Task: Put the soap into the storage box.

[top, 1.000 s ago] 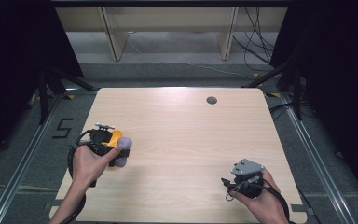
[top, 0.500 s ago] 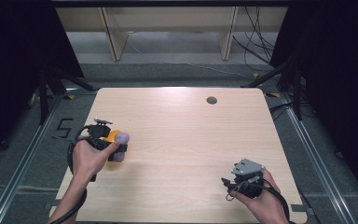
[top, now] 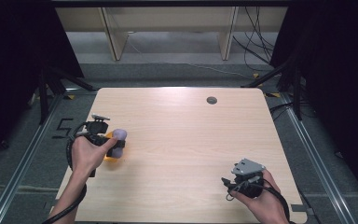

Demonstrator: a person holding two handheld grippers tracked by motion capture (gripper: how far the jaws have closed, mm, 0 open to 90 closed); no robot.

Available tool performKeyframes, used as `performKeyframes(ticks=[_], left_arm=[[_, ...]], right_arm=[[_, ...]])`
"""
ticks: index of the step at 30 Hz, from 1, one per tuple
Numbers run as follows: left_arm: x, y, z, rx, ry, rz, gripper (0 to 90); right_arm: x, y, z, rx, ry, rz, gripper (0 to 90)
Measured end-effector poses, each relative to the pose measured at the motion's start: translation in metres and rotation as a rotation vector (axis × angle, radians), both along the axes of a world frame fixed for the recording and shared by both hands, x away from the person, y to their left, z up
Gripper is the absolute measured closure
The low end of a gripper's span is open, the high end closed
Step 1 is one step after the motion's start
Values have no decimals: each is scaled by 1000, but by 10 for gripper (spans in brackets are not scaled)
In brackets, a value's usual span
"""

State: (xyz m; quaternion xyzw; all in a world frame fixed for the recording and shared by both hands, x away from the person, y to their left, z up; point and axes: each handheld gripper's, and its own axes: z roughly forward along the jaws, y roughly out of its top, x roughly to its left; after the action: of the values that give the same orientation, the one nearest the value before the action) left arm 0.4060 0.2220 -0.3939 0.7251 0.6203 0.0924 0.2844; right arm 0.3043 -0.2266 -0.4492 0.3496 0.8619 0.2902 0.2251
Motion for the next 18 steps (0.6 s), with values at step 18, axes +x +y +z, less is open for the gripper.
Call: performKeyframes(ticks=[18], left_arm=[[12,19,-10,27,17,18,492]], right_arm=[[1,-2,0,-5,-22,6,331]])
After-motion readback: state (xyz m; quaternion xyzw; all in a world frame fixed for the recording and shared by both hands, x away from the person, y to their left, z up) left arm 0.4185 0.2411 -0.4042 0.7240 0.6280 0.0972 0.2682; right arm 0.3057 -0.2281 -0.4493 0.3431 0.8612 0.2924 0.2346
